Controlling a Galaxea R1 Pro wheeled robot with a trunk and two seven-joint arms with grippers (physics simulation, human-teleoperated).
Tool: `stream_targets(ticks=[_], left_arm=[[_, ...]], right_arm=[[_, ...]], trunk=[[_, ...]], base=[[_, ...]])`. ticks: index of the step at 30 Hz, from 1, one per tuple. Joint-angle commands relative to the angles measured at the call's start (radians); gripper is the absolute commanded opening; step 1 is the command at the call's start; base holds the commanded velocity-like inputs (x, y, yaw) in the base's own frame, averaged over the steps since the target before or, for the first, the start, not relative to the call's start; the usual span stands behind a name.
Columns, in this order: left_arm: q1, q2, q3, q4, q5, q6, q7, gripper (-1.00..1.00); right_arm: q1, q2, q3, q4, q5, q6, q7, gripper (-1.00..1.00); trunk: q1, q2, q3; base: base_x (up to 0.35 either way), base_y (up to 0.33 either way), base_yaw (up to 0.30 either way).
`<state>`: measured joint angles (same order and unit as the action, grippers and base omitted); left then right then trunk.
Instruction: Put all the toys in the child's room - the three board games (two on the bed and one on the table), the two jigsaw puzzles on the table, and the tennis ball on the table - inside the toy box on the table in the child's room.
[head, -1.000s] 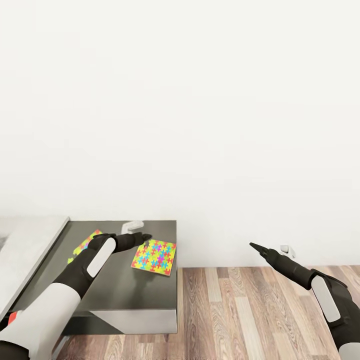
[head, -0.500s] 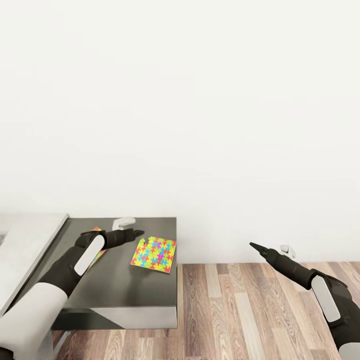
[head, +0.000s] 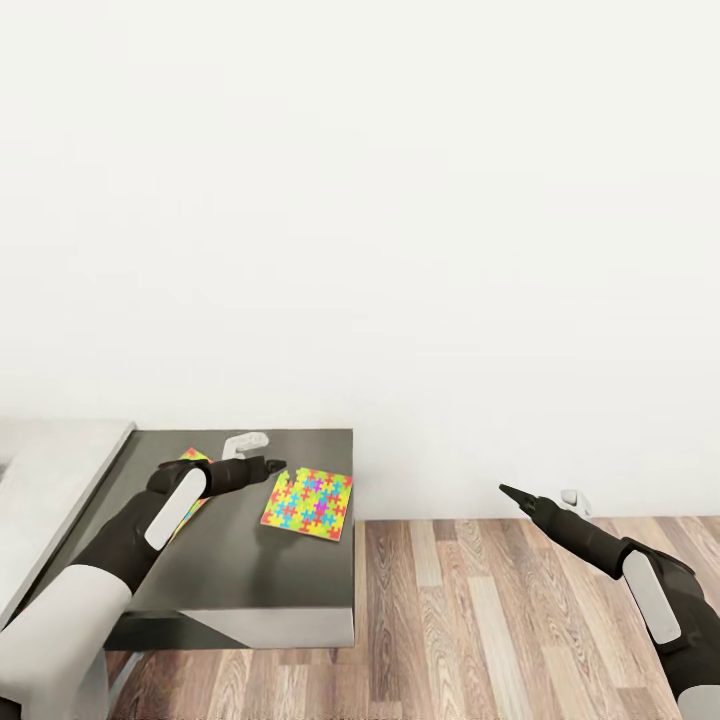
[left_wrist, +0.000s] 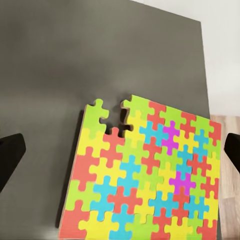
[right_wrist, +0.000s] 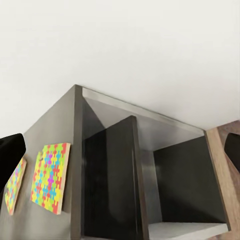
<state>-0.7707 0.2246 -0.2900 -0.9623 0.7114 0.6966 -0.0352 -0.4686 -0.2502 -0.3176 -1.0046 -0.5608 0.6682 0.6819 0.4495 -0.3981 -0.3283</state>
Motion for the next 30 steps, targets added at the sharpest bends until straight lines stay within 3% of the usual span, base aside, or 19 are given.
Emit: stream_targets(ticks=[1, 30], left_arm=[[-0.001, 0.001, -0.002, -0.001, -0.003, 0.003, -0.003, 1.0], [-0.001, -0.002, -0.001, 0.0, -0.001, 0.001, -0.003, 1.0]], right_arm=[[-0.001, 0.0, -0.001, 0.0, -0.004, 0.007, 0.001, 1.0], [-0.001, 0.0, -0.001, 0.0, -0.004, 0.007, 0.002, 1.0]], trunk=[[0.0, -0.002, -0.003], [0.0, -0.002, -0.051]], base=[[0.0, 0.0, 0.0], [0.0, 0.0, 0.0]])
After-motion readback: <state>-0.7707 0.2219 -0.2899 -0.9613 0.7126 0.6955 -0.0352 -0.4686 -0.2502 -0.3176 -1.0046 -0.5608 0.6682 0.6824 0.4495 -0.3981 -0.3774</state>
